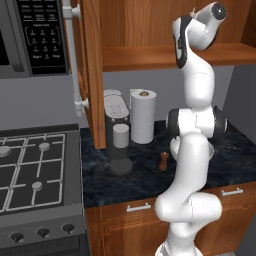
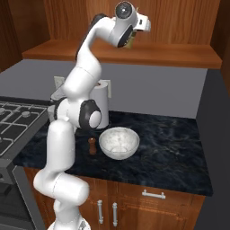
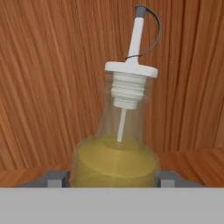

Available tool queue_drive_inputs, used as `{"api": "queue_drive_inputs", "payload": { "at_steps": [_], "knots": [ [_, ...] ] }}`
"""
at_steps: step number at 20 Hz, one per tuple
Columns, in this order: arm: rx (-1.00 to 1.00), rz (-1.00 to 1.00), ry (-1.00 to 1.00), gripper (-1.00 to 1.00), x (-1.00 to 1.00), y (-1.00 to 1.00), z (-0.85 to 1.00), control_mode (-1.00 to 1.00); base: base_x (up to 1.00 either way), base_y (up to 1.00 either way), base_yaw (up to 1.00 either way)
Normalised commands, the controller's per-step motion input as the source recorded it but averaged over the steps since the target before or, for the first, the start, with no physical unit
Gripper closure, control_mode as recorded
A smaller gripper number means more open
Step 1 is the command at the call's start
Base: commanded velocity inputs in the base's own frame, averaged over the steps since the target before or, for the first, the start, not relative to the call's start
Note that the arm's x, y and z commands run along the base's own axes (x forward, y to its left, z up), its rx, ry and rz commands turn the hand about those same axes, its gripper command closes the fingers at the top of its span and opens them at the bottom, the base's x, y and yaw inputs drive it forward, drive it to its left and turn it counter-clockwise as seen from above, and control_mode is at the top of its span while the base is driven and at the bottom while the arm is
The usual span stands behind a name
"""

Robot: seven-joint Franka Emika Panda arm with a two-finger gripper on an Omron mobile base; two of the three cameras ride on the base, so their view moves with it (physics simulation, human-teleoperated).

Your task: Retrieve the bottle and the shaker from the cabinet and place them next to the mixing bowl on the counter. Then add garlic from the fridge to the mixing bowl.

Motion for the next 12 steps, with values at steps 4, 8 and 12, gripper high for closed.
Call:
{"api": "queue_drive_inputs", "payload": {
  "at_steps": [4, 8, 12],
  "knots": [
    [0.00, 0.00, -0.01, 1.00, -0.22, 0.03, 0.00, -1.00, 0.00, 0.00, 0.00],
    [-0.04, 0.00, -0.07, 1.00, -0.66, 0.02, 0.01, -1.00, 0.00, 0.00, 0.00],
    [-0.22, 0.00, 0.00, 1.00, -0.71, 0.00, -0.08, -1.00, 0.00, 0.00, 0.00]
  ]
}}
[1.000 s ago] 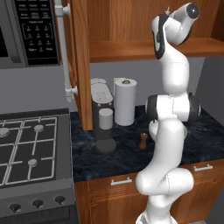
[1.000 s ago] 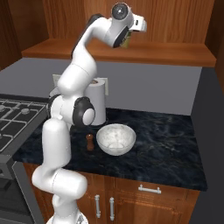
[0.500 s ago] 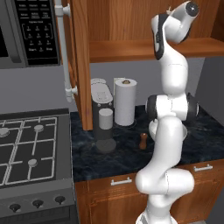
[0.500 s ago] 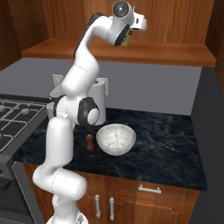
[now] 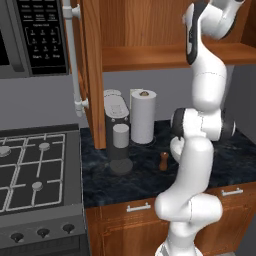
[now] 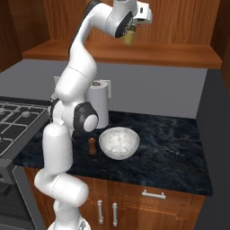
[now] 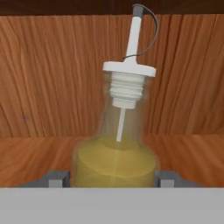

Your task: Retrieve the bottle and the shaker from the cabinet and place them next to the mixing bowl on the counter. Then add garlic from the fridge to the mixing bowl.

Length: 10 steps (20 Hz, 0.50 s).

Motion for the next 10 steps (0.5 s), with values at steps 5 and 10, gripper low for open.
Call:
{"api": "queue_drive_inputs", "payload": {
  "at_steps": [5, 10],
  "knots": [
    [-0.20, 0.03, -0.02, 1.00, -0.14, 0.00, -0.68, -1.00, 0.00, 0.00, 0.00],
    [-0.02, 0.04, -0.23, 1.00, 0.00, 0.00, -0.24, -1.00, 0.00, 0.00, 0.00]
  ]
}}
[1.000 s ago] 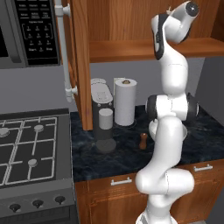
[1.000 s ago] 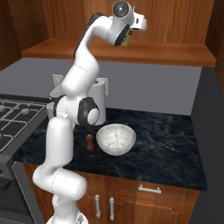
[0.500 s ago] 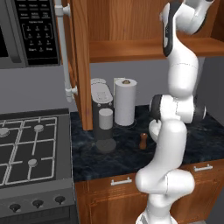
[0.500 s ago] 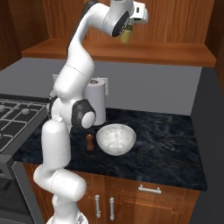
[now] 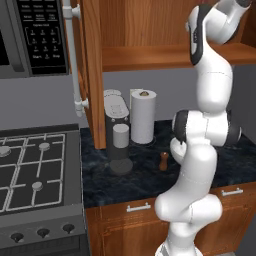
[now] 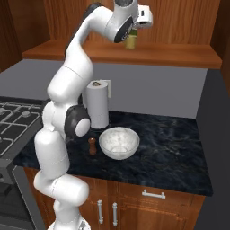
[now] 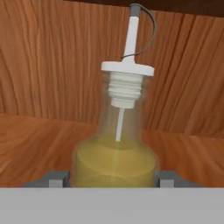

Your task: Retrieve the bottle and the shaker from the cabinet and place them next to the mixing bowl on the counter. Then add garlic from the fridge to the mixing bowl.

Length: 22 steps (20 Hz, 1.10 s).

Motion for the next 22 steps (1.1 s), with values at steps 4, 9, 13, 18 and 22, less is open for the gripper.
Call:
{"api": "queue_drive_inputs", "payload": {
  "at_steps": [4, 9, 13, 18, 22],
  "knots": [
    [0.00, 0.00, -0.39, 1.00, -0.24, -0.03, -0.02, -1.00, 0.00, 0.00, 0.00],
    [0.00, 0.00, -0.36, 1.00, -0.40, -0.03, -0.18, -1.00, 0.00, 0.00, 0.00],
    [0.00, 0.00, -0.28, 1.00, -0.31, 0.00, -0.07, -1.00, 0.00, 0.00, 0.00],
    [0.00, 0.00, -0.08, 1.00, -0.59, -0.04, 0.16, -1.00, 0.00, 0.00, 0.00],
    [0.00, -0.01, -0.08, 1.00, -0.93, -0.08, 0.04, -1.00, 0.00, 0.00, 0.00]
  ]
}}
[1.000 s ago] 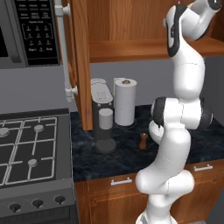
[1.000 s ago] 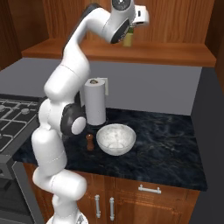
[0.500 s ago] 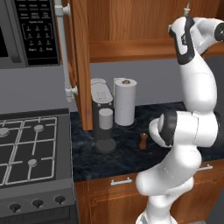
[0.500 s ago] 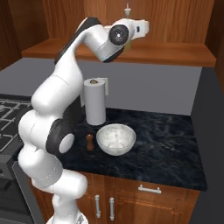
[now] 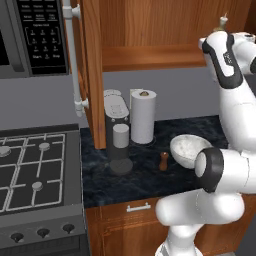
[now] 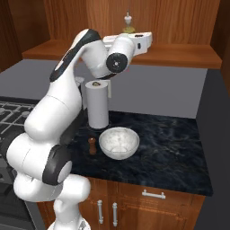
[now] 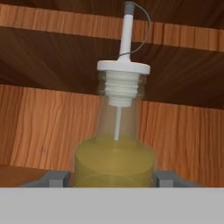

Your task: Retrieve the bottle and the shaker from the cabinet and place them next to the mixing bowl on the counter. Then add garlic from the fridge to the mixing bowl.

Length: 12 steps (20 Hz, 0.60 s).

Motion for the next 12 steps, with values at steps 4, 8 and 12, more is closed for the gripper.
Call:
{"api": "queue_drive_inputs", "payload": {
  "at_steps": [4, 8, 12],
  "knots": [
    [0.00, -0.02, -0.03, 1.00, -0.99, -0.17, 0.00, -1.00, 0.00, 0.00, 0.00],
    [0.00, -0.05, 0.02, 1.00, -0.87, -0.19, 0.02, -1.00, 0.00, 0.00, 0.00],
    [0.00, -0.06, 0.14, 1.00, -0.92, -0.23, -0.01, -1.00, 0.00, 0.00, 0.00]
  ]
}}
